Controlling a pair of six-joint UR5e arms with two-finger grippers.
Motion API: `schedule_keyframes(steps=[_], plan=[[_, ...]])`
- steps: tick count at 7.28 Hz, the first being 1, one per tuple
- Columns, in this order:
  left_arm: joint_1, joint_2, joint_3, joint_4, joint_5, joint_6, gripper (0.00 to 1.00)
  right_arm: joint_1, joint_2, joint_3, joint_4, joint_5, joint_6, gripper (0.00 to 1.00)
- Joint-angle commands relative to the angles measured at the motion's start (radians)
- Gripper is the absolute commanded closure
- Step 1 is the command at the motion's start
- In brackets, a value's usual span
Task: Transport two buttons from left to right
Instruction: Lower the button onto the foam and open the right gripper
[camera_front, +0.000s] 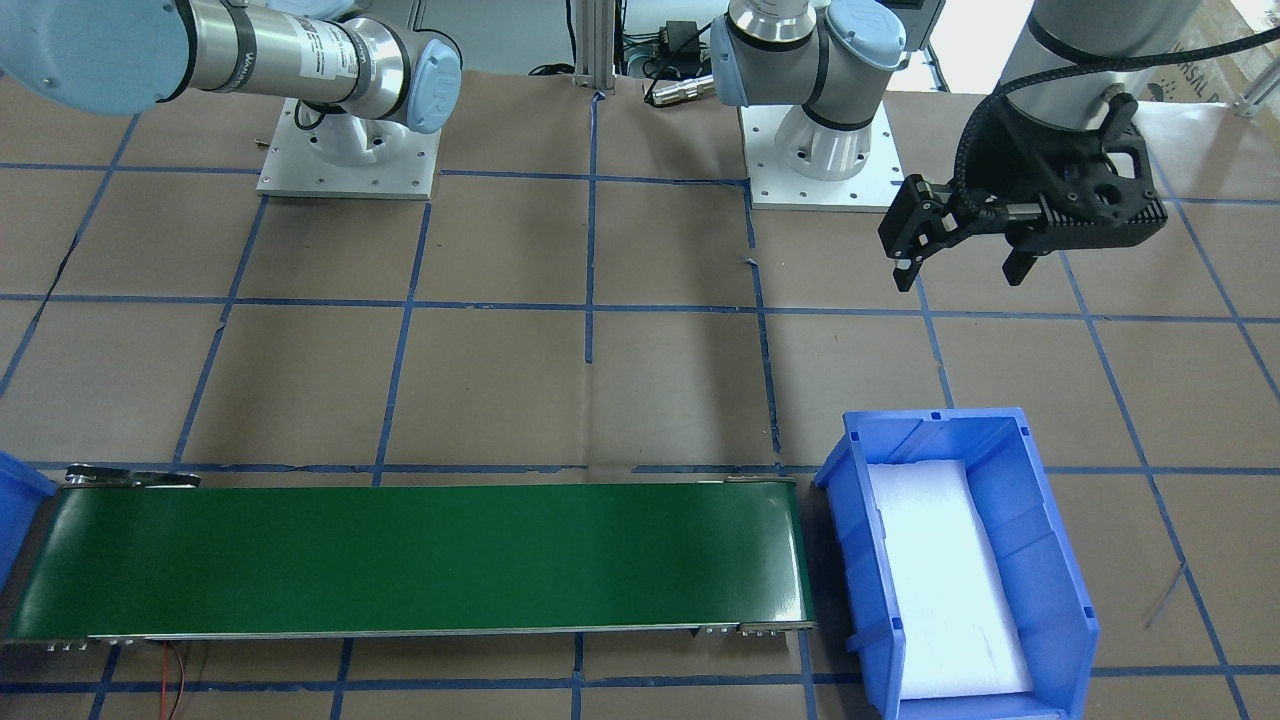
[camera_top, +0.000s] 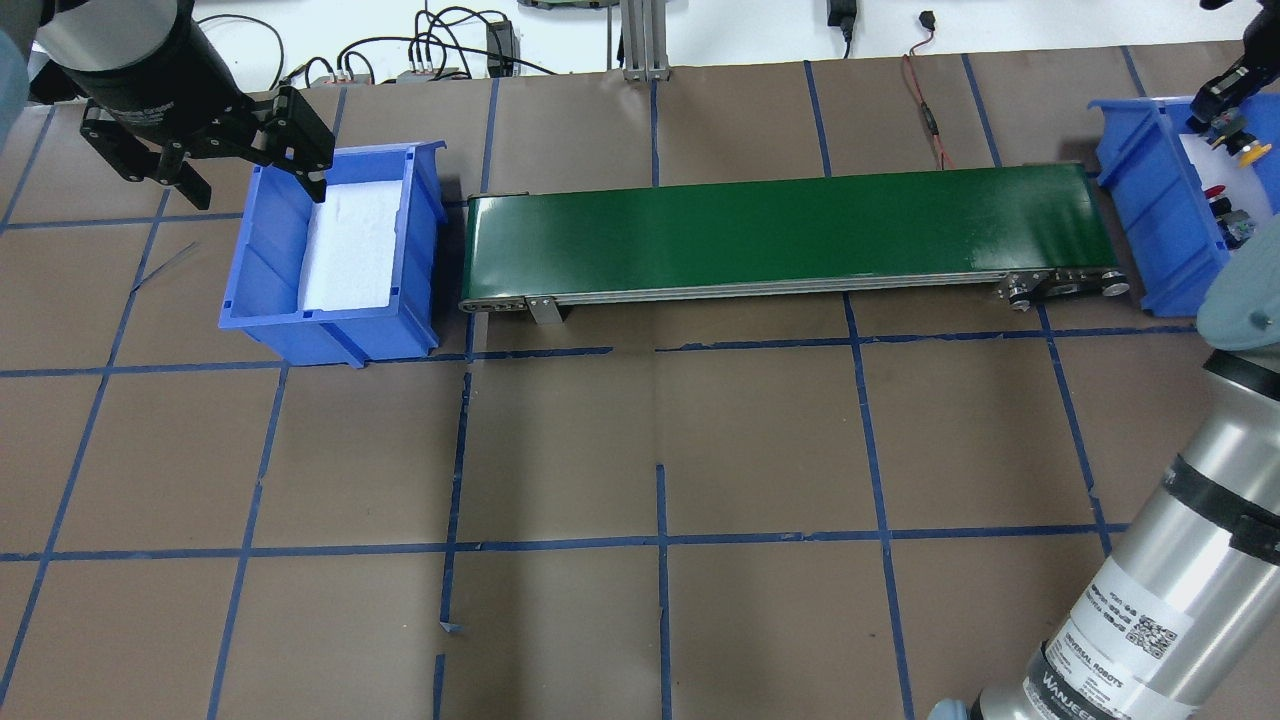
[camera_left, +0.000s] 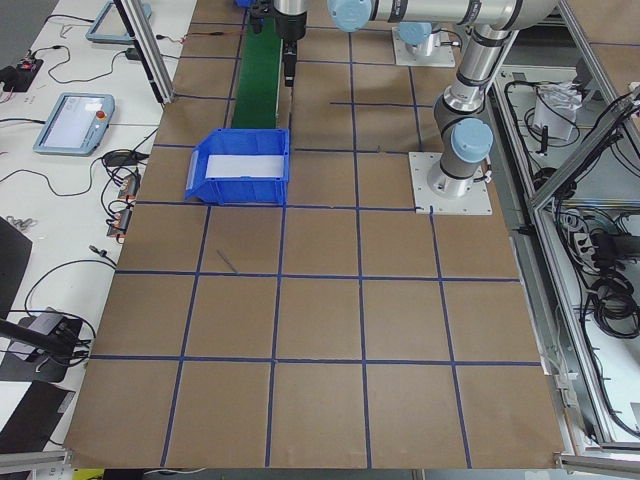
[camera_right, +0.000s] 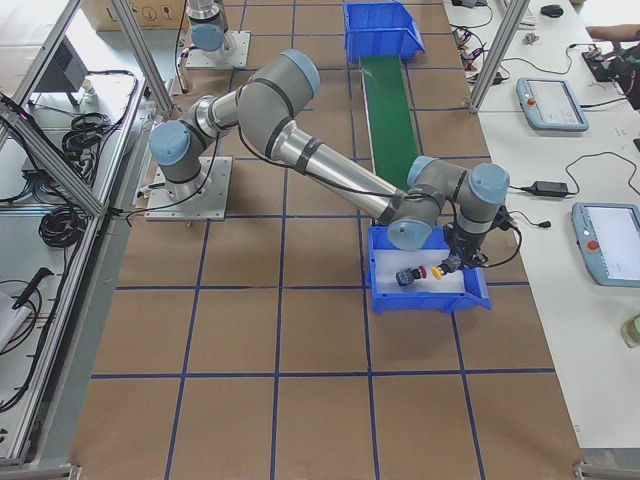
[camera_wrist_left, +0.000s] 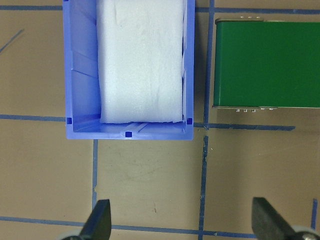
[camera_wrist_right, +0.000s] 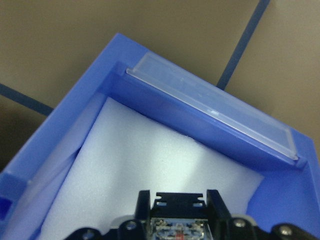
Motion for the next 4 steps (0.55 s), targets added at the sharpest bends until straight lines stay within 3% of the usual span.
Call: schedule_keyframes(steps=[1,4], plan=[[0.000,0.000,0.000,0.000,0.000,0.000,0.00,-0.012,0.013,0.002,-0.003,0.005,-0.005,0.78],[0.000,0.000,0.000,0.000,0.000,0.000,0.00,-0.011,0.020,0.002,-0.003,0.006,-0.003,0.78]])
